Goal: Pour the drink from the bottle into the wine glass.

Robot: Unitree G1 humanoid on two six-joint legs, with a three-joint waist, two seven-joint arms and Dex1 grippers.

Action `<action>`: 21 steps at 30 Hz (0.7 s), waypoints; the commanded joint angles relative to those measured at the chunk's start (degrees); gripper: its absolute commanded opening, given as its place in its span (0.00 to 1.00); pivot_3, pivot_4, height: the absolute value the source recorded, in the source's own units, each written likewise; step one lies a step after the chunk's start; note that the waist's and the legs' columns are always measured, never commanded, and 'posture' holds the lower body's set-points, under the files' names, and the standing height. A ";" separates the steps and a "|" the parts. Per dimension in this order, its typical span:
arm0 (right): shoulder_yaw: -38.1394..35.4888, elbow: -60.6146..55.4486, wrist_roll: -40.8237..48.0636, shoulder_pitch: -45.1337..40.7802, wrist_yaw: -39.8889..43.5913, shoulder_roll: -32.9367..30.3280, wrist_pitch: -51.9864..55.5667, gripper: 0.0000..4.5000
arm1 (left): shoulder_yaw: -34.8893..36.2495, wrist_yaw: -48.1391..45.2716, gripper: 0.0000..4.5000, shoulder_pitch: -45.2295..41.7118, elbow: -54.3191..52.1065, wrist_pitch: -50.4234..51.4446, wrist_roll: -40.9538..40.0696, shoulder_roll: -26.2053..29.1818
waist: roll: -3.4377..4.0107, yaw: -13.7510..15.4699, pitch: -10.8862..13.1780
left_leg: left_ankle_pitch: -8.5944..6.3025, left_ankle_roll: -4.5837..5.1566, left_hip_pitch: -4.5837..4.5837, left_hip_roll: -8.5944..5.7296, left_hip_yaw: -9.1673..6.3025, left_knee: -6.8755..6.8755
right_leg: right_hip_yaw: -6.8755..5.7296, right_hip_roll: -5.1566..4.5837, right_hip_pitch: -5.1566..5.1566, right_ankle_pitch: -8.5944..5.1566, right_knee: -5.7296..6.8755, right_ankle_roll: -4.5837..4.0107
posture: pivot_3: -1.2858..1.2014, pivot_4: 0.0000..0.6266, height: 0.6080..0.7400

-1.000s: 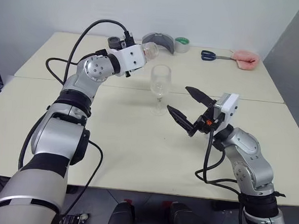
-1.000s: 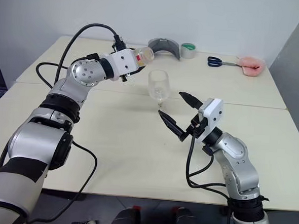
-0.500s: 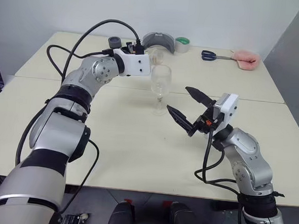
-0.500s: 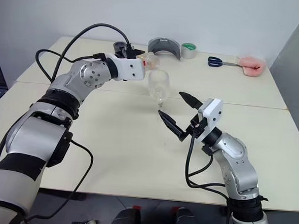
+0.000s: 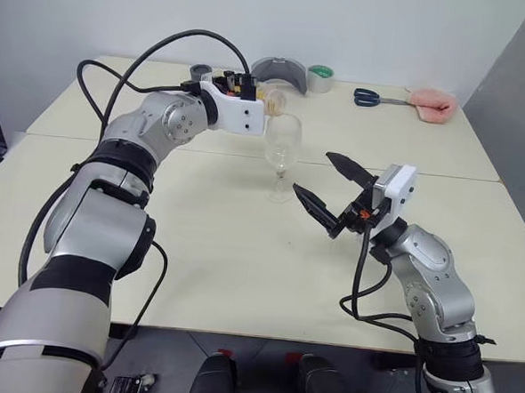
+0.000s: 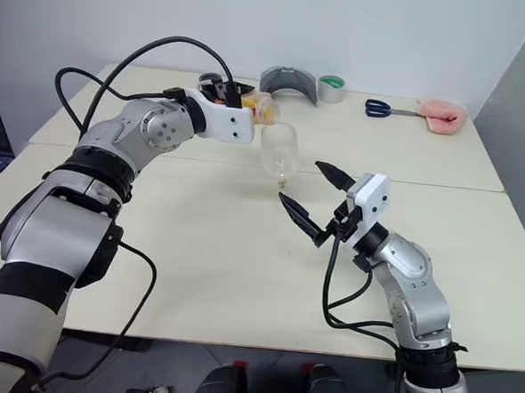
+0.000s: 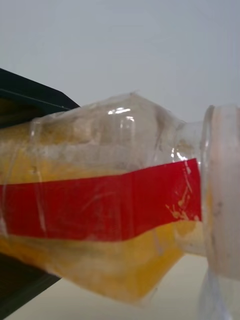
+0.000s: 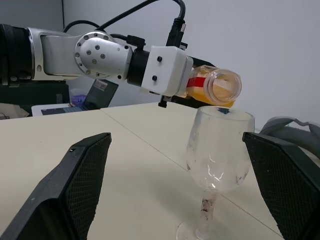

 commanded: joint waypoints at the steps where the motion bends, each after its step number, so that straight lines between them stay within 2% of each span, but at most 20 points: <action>1: -0.51 -1.27 0.37 -0.95 -0.46 0.44 -1.17 1.00 | -0.10 2.27 0.39 -3.75 -0.56 -0.57 0.59 0.63 | 0.00 0.00 0.00 | 0.00 0.00 0.00 0.00 0.00 0.00 | 0.00 0.00 0.00 0.00 0.00 0.00 | 0.52 0.24 1.00; 21: -1.01 -1.74 -0.06 -0.19 -1.86 0.96 -1.72 1.00 | -3.77 7.14 0.39 -7.12 1.36 -0.65 5.16 0.98 | 0.00 0.09 0.00 | 0.00 0.00 0.00 -0.01 0.02 0.03 | 0.01 -0.01 0.00 0.00 0.02 0.00 | 0.52 0.24 1.00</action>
